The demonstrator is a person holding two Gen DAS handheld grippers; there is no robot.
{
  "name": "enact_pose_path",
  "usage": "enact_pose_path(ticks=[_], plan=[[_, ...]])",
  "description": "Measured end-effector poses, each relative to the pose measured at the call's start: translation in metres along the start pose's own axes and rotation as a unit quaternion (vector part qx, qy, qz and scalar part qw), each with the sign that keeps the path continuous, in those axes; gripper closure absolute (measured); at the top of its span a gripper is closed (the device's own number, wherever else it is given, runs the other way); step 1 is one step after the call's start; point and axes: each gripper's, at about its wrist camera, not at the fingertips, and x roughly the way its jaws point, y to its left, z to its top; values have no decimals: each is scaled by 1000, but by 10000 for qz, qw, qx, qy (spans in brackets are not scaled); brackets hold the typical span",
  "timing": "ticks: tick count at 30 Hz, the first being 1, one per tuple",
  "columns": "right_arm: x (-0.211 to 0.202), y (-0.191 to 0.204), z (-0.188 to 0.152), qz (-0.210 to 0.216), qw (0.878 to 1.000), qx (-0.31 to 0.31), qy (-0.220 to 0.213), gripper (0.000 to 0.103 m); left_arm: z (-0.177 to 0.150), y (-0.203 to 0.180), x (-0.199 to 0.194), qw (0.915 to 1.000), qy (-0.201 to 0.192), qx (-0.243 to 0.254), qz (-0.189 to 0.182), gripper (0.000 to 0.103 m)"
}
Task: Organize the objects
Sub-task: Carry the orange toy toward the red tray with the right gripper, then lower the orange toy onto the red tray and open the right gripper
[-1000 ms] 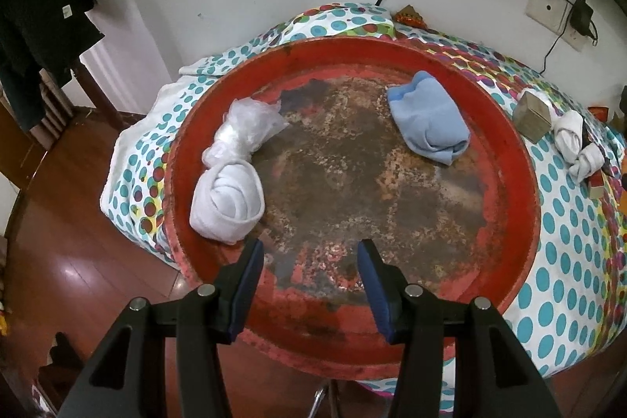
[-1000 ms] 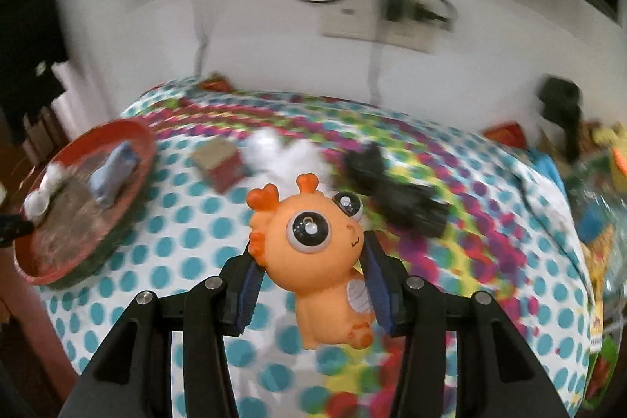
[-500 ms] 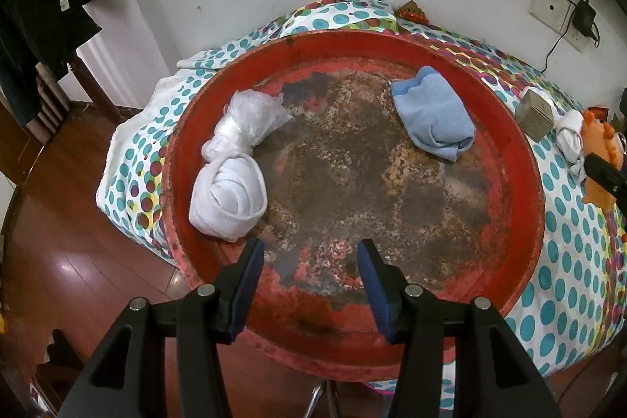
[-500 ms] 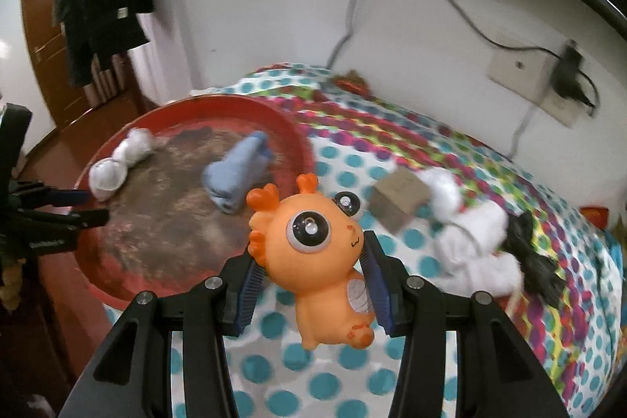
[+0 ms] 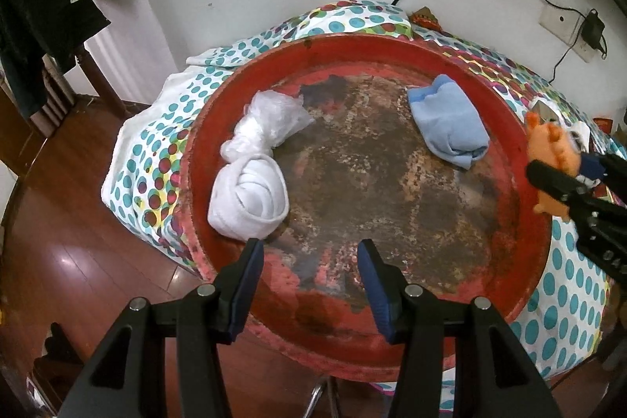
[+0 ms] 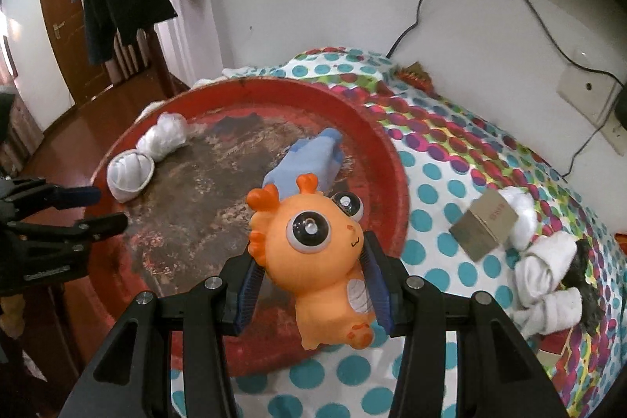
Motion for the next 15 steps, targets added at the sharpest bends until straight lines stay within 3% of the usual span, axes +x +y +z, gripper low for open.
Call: enact_pose_path(ticks=[15], plan=[[44, 11, 10, -161, 9993, -26, 337, 57, 4, 16, -11, 9998, -89, -156, -64, 52]])
